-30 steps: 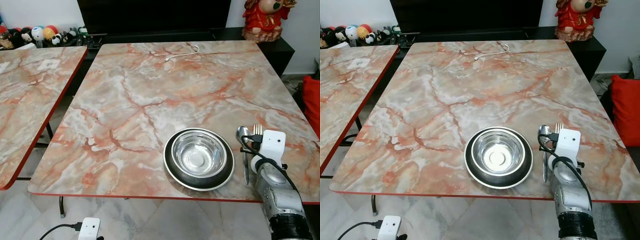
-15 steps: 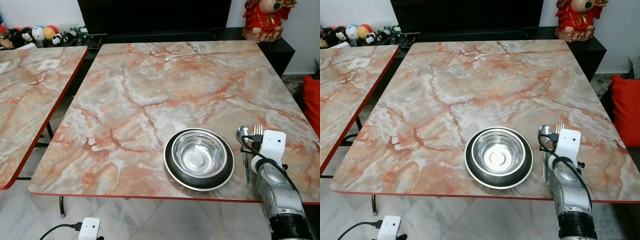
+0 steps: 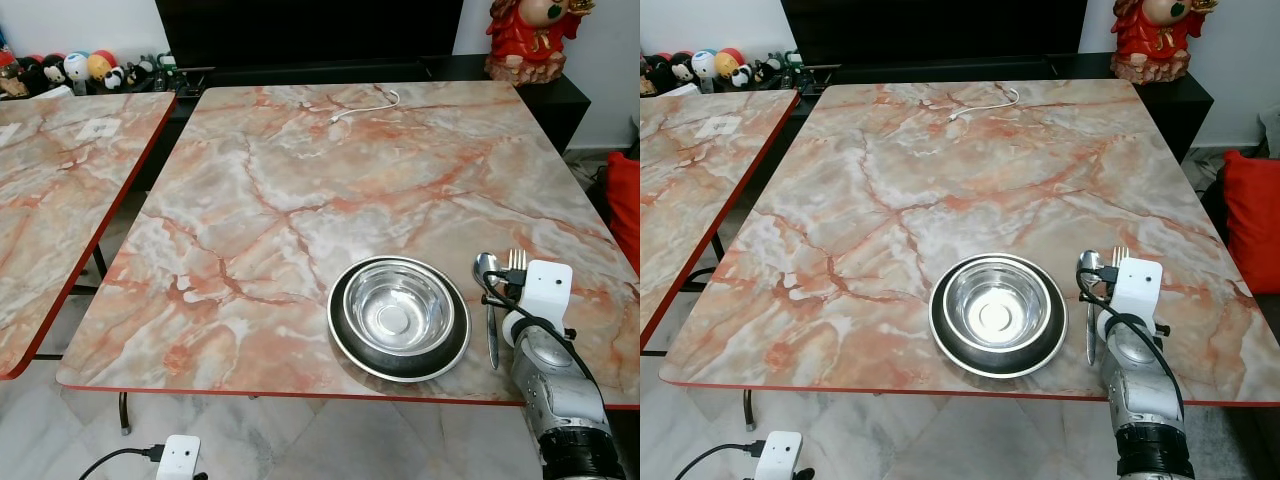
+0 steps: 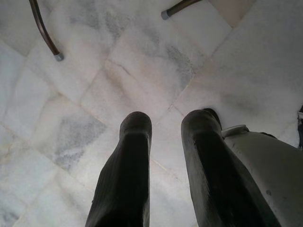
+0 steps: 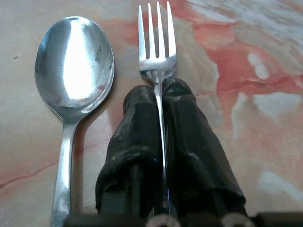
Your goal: Setting the table
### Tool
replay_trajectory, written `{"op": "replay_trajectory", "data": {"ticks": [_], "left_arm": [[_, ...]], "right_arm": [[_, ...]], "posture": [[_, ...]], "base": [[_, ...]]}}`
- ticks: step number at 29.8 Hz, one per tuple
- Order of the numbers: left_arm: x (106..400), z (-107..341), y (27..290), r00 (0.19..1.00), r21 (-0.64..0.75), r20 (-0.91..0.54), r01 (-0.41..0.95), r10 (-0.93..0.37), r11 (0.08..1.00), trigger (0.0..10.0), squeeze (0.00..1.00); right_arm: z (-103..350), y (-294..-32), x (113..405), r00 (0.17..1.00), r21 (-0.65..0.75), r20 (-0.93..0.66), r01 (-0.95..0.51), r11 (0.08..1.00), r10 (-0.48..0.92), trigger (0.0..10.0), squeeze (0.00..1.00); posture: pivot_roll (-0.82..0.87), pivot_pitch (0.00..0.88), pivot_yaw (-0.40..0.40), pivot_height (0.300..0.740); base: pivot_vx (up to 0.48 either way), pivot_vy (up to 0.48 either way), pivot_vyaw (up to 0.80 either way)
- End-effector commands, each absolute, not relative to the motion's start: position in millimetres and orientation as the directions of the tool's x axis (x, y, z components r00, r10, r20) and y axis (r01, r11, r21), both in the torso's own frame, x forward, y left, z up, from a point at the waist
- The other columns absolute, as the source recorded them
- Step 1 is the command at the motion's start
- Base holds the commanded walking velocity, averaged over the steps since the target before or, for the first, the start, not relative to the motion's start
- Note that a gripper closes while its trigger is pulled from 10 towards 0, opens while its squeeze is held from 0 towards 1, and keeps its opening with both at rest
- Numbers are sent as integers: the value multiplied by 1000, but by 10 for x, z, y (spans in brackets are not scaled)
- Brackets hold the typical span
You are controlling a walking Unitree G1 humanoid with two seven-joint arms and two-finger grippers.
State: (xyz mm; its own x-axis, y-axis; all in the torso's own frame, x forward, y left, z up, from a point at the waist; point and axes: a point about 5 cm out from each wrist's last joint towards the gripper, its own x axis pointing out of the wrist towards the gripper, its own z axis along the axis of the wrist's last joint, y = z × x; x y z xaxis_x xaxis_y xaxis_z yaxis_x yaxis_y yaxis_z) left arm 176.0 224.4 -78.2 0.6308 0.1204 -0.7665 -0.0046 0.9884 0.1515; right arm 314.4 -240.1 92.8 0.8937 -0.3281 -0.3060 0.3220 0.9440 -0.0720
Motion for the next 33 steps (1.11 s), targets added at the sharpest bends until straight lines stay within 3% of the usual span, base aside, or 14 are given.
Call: {"op": "replay_trajectory", "data": {"ticks": [1, 4, 5, 6, 27, 28, 29, 30, 32, 33], "left_arm": [[1723, -790, 2299, 616, 164, -776, -12, 136, 986, 10000, 0], [1720, -791, 2300, 615, 164, -777, -12, 137, 986, 10000, 0], [1719, -791, 2300, 615, 164, -777, -12, 137, 986, 10000, 0], [1719, -791, 2301, 615, 165, -777, -12, 137, 986, 10000, 0], [1727, -789, 2300, 614, 165, -777, -10, 136, 986, 10000, 0], [1728, -789, 2297, 614, 164, -777, -10, 136, 986, 10000, 0], [1728, -789, 2296, 614, 164, -777, -9, 135, 986, 10000, 0], [1729, -789, 2295, 614, 164, -777, -9, 135, 986, 10000, 0], [1729, -789, 2295, 614, 164, -777, -9, 135, 986, 10000, 0], [1730, -789, 2294, 614, 164, -777, -9, 135, 986, 10000, 0]], "right_arm": [[862, -2422, 3109, 881, -77, -334, 329, 941, -335, 10000, 604], [856, -2425, 3106, 878, -84, -337, 331, 940, -339, 10000, 518], [851, -2427, 3103, 876, -88, -339, 332, 939, -342, 10000, 380], [849, -2427, 3103, 876, -89, -340, 332, 939, -342, 10000, 0], [847, -2402, 3074, 876, -73, -325, 351, 933, -355, 10000, 0], [841, -2404, 3070, 875, -70, -327, 353, 933, -356, 10000, 816], [840, -2406, 3070, 875, -69, -327, 355, 932, -357, 10000, 867], [841, -2409, 3070, 874, -72, -326, 357, 931, -360, 10000, 796], [842, -2412, 3070, 874, -75, -324, 358, 931, -362, 10000, 796], [846, -2419, 3070, 873, -75, -322, 362, 929, -366, 10000, 173]], "posture": [[-84, 108, 64, 740], [-83, 109, 65, 740], [-83, 109, 65, 740], [-82, 108, 65, 740], [-85, 104, 65, 740], [-86, 104, 66, 740], [-86, 103, 66, 740], [-86, 103, 66, 740], [-87, 103, 65, 740], [-86, 102, 66, 740]], "base": [[0, 0, 0], [0, 0, 0], [0, 0, 0], [0, 0, 0], [0, 0, 0], [0, 0, 0], [0, 0, 0], [0, 0, 0], [0, 0, 0], [0, 0, 0]]}}
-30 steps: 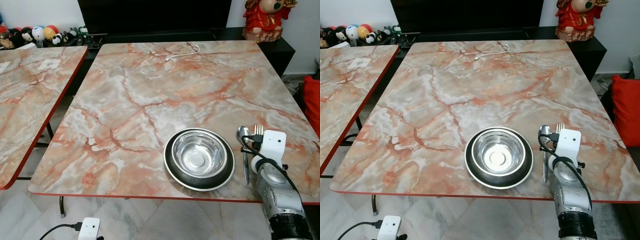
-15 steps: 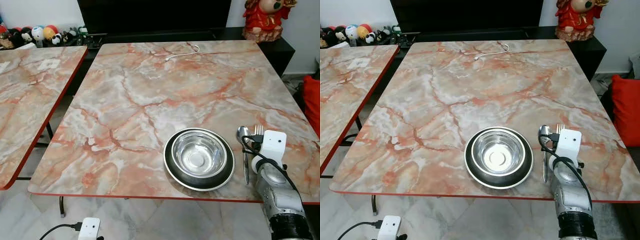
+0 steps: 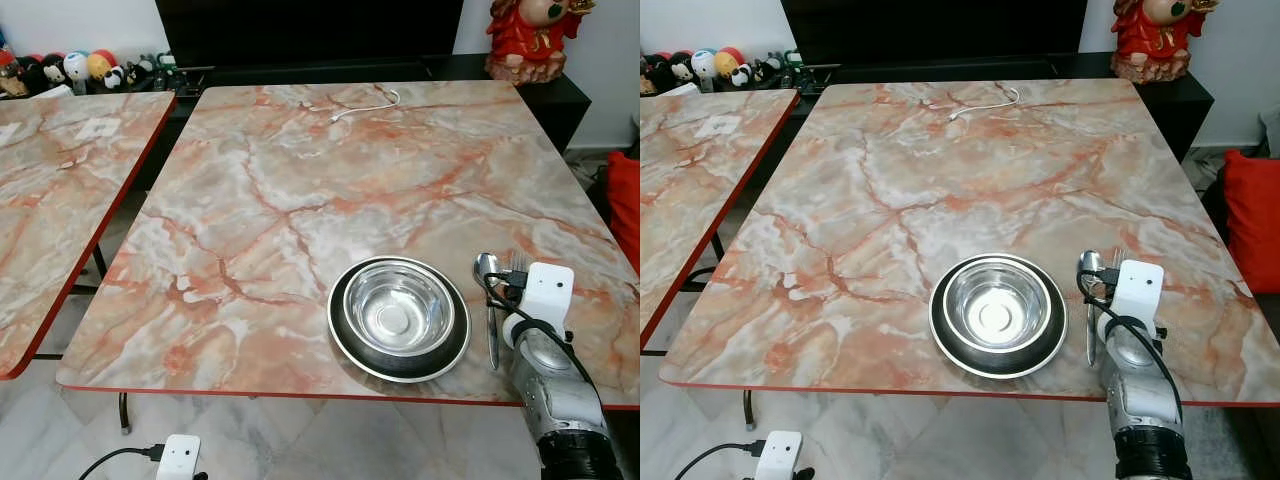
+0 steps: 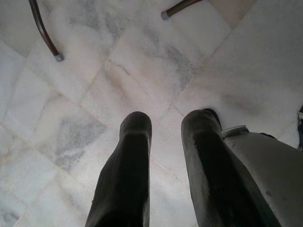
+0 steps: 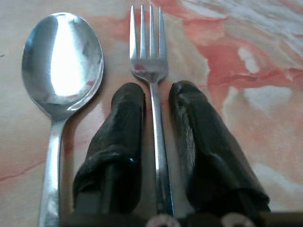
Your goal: Setting the table
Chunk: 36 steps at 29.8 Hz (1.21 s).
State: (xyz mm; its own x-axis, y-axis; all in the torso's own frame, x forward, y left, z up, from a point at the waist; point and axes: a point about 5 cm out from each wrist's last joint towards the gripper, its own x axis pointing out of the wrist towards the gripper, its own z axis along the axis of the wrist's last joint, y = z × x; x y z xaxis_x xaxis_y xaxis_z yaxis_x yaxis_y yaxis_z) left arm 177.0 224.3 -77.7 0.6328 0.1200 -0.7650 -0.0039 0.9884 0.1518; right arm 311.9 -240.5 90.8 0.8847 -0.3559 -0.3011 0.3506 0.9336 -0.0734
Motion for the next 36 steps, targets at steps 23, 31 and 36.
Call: {"op": "replay_trajectory", "data": {"ticks": [23, 31, 36], "left_arm": [[1735, -787, 2288, 617, 160, -776, -9, 131, 987, 10000, 0], [1738, -784, 2287, 623, 161, -772, 0, 126, 987, 10000, 0], [1713, -805, 2262, 611, 156, -781, -12, 130, 988, 10000, 0]], "right_arm": [[1193, -2444, 3106, 907, 36, -76, 418, 908, -414, 10000, 0], [1410, -2206, 3159, 962, 36, 96, 255, 966, -257, 10000, 0], [1531, -1942, 3154, 979, -7, 183, 95, 995, -92, 10000, 0]], "posture": [[-89, 100, 68, 740], [-112, 104, 79, 740], [-121, 101, 69, 740]], "base": [[0, 0, 0], [0, 0, 0], [0, 0, 0]]}}
